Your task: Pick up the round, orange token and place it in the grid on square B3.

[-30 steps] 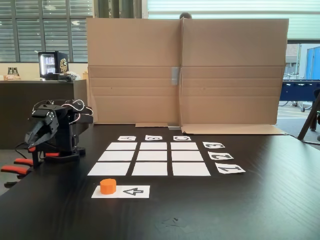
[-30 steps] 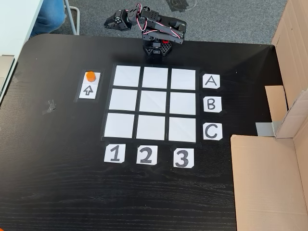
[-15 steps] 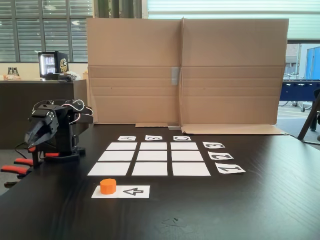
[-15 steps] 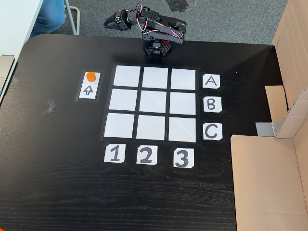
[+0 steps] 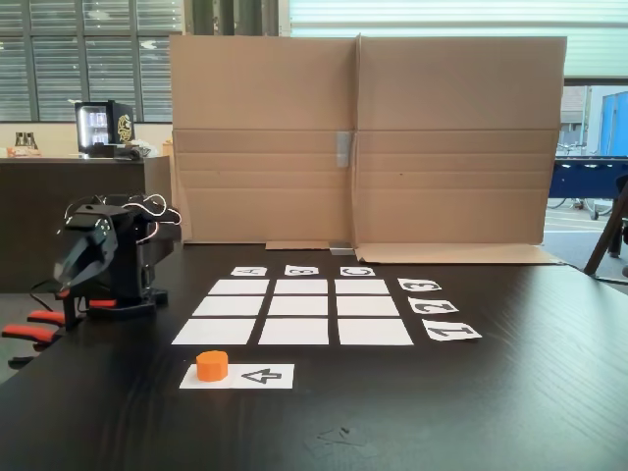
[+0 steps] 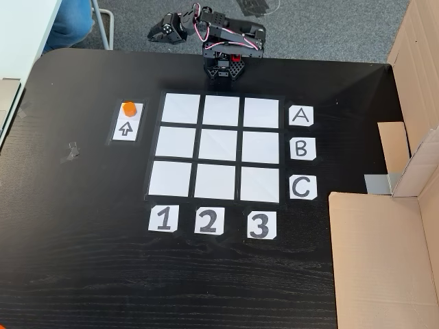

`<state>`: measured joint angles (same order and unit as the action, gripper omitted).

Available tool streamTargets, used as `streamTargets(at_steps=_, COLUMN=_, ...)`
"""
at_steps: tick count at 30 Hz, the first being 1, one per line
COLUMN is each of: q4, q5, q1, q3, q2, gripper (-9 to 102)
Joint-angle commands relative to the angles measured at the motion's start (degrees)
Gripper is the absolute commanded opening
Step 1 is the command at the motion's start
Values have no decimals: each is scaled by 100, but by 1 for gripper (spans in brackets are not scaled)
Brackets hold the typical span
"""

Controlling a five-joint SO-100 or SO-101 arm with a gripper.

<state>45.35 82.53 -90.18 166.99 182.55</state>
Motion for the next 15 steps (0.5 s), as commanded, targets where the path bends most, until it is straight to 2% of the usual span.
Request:
streamTargets(at_steps=1, q4=299, q5=-44, q1=158, q3=-1107, q2=-932, gripper=1)
streamTargets(at_steps=4, q4=606, q5=-44, q1=299, q3=-1846, q2=-1723, gripper=3)
streamTargets(at_steps=15, q4=2303, q5=-44, q1=817, q3=-4746, q2=-4579, gripper=32)
